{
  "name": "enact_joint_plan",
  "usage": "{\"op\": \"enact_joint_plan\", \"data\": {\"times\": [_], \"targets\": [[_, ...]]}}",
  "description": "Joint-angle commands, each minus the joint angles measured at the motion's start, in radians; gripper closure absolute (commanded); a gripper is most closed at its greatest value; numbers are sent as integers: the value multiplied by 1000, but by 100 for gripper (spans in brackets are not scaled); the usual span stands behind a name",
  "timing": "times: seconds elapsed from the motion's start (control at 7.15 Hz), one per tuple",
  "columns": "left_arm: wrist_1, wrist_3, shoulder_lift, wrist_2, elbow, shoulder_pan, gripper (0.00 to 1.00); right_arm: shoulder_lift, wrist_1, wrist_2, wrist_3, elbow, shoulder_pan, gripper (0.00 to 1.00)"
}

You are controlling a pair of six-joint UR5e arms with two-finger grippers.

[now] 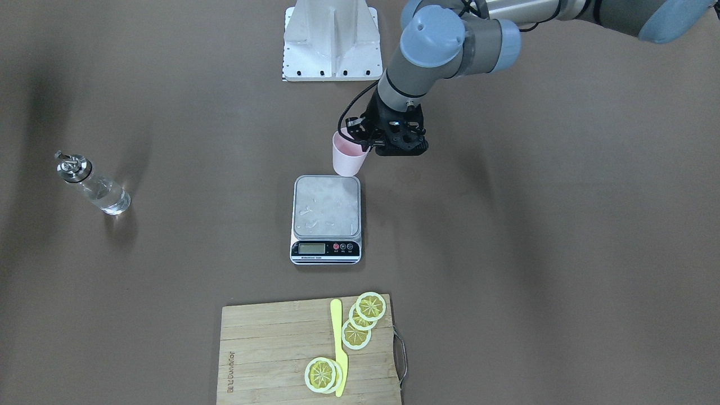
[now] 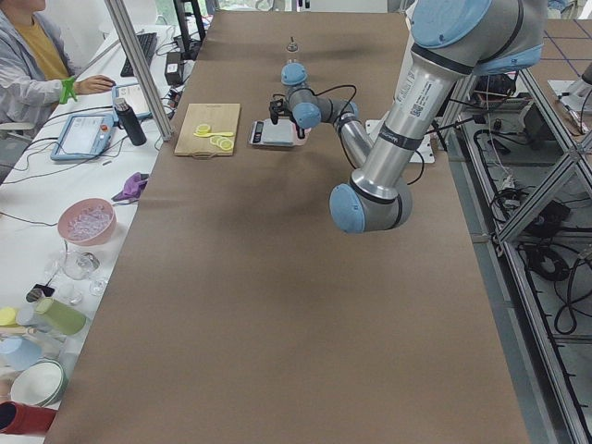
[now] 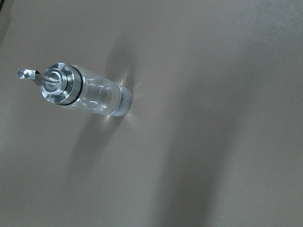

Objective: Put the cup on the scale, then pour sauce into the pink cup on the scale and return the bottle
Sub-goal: 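Carry the pink cup with the left gripper onto the scale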

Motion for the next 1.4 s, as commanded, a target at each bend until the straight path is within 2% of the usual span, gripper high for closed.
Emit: {"op": "enact_joint_plan", "data": {"times": [0.0,0.42,0.7,0.84,0.98,1.26], "targets": [[-6,-37,-169,45,179,-2,100,0,0,-1,-2,-2,-3,0],[-2,-11,-168,52,226,-28,100,0,0,-12,9,-2,-30,0],[3,-4,-166,70,240,-28,100,0,29,-70,64,0,-105,0],[6,60,-166,70,237,-39,20,-18,167,-73,64,-2,-143,0],[6,80,-164,72,233,-54,4,-55,304,-73,60,-6,-174,0],[9,85,-160,64,198,-118,3,-71,580,-64,67,-63,-196,0]]}}
